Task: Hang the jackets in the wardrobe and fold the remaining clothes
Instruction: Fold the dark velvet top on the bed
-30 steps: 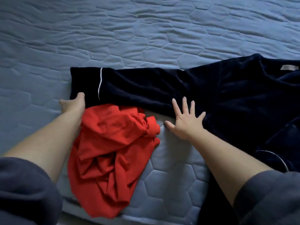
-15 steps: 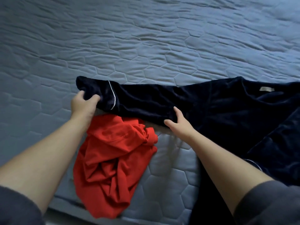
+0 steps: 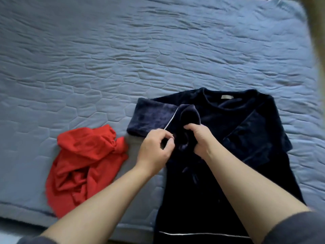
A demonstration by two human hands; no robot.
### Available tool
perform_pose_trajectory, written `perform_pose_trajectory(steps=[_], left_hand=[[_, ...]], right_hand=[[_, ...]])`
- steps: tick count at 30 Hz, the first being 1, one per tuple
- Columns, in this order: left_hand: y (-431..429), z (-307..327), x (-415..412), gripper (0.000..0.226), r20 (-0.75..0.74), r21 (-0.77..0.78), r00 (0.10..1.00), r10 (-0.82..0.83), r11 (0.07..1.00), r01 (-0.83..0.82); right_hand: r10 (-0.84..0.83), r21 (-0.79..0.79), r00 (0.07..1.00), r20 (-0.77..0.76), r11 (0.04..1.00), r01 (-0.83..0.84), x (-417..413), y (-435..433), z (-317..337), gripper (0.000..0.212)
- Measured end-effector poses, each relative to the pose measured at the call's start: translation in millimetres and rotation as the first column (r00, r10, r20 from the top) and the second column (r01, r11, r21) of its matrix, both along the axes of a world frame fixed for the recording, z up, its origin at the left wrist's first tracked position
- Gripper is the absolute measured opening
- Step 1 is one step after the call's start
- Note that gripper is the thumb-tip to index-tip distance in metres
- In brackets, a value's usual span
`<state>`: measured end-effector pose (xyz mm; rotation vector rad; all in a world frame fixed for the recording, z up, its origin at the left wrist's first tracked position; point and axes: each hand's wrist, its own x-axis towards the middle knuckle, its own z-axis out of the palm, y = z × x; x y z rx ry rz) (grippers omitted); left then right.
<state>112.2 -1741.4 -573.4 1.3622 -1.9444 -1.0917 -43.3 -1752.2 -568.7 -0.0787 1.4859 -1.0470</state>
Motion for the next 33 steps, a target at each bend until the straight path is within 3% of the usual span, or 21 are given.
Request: perform_pose_trajectory(steps=[1,2,3,4,5,6,8,10,13,15,18,20,21,23,24,26,28,30,33], left_hand=[[6.1,-9.5,-10.8,0.010,0.035,0.069,0.986,0.165,0.983,-0.167],[9.0,-18.2,-20.2,0.013,0.066,0.240,0.939,0.338,0.908,-0.344],[10.2,-23.5,-29.7,0.025,0.073,0.519,0.868,0.492,0.724,-0.454],[9.9,-23.9,-39.7,0.040,0.042,0.797,0.789,0.613,0.456,-0.396],[8.8,-25.4,-47.9,0.053,-0.003,0.942,0.717,0.698,0.242,-0.232],[5.2,-27.0,-54.2,0.061,-0.059,0.985,0.652,0.756,0.151,-0.086],[-9.2,-27.6,-66.5,0.054,-0.147,0.985,0.504,0.851,0.174,-0.007],[-20.1,-17.8,-79.7,0.032,-0.164,0.973,0.415,0.895,0.216,-0.080],[-18.6,-1.9,-95.7,0.018,-0.217,0.940,0.437,0.873,0.307,-0.147],[-7.2,6.3,-104.1,0.020,-0.314,0.925,0.427,0.848,0.374,-0.063],[20.1,4.6,-118.5,0.022,-0.385,0.917,0.427,0.818,0.392,0.077],[41.6,-11.9,-128.2,0.018,-0.315,0.941,0.522,0.793,0.334,0.061],[53.2,-22.2,-132.8,0.016,-0.220,0.959,0.621,0.752,0.282,-0.002],[77.1,-45.6,-138.7,0.012,0.074,0.953,0.799,0.596,0.194,-0.233],[87.8,-55.4,-139.7,0.017,0.212,0.919,0.830,0.516,0.183,-0.348],[100.4,-66.7,-140.2,0.029,0.378,0.813,0.828,0.415,0.281,-0.511],[99.6,-72.8,-140.3,0.030,0.467,0.659,0.829,0.309,0.504,-0.559],[89.0,-71.4,-141.6,0.023,0.513,0.494,0.821,0.251,0.696,-0.521],[65.7,-70.2,-138.8,0.016,0.531,0.321,0.811,0.246,0.827,-0.461]], right_hand=[[-0.020,0.009,0.999,-0.029,1.000,0.021,-15.0,11.2,0.9,0.010],[-0.018,0.014,0.999,-0.043,1.000,0.019,-27.8,21.7,2.2,0.012],[-0.005,0.013,0.999,-0.041,1.000,0.006,-39.0,31.5,3.2,0.013],[0.006,0.001,1.000,-0.025,1.000,-0.006,-48.8,40.6,3.9,0.014],[0.018,-0.014,1.000,-0.004,1.000,-0.018,-57.6,49.1,3.2,0.016],[0.032,-0.030,0.999,0.020,0.999,-0.031,-65.8,57.2,2.2,0.019],[0.078,-0.080,0.995,0.066,0.994,-0.073,-81.7,72.9,-0.7,0.024],[0.107,-0.153,0.990,0.092,0.984,-0.092,-99.7,88.6,-5.0,0.035],[0.131,-0.183,0.991,0.020,0.975,-0.125,-130.8,111.5,-10.4,0.054],[0.131,-0.148,0.988,-0.077,0.979,-0.141,-151.1,128.2,-11.7,0.058],[-0.016,-0.125,0.980,-0.197,0.992,-0.009,-181.1,158.7,-14.9,0.059],[-0.109,-0.085,0.957,-0.268,0.992,0.089,-198.6,187.0,-25.2,0.055],[-0.132,-0.010,0.942,-0.307,0.991,0.135,-205.9,204.4,-32.3,0.053],[-0.085,0.273,0.925,-0.371,0.942,0.197,-217.1,241.0,-47.9,0.054],[-0.026,0.428,0.928,-0.372,0.882,0.196,-221.2,256.8,-53.8,0.060],[0.122,0.603,0.920,-0.372,0.786,0.139,-225.5,273.7,-58.3,0.070],[0.285,0.629,0.846,-0.451,0.774,0.075,-227.3,269.2,-57.8,0.070],[0.429,0.607,0.714,-0.553,0.795,-0.008,-226.5,249.4,-56.3,0.067],[0.582,0.573,0.457,-0.673,0.800,-0.175,-214.2,207.4,-54.9,0.062]])
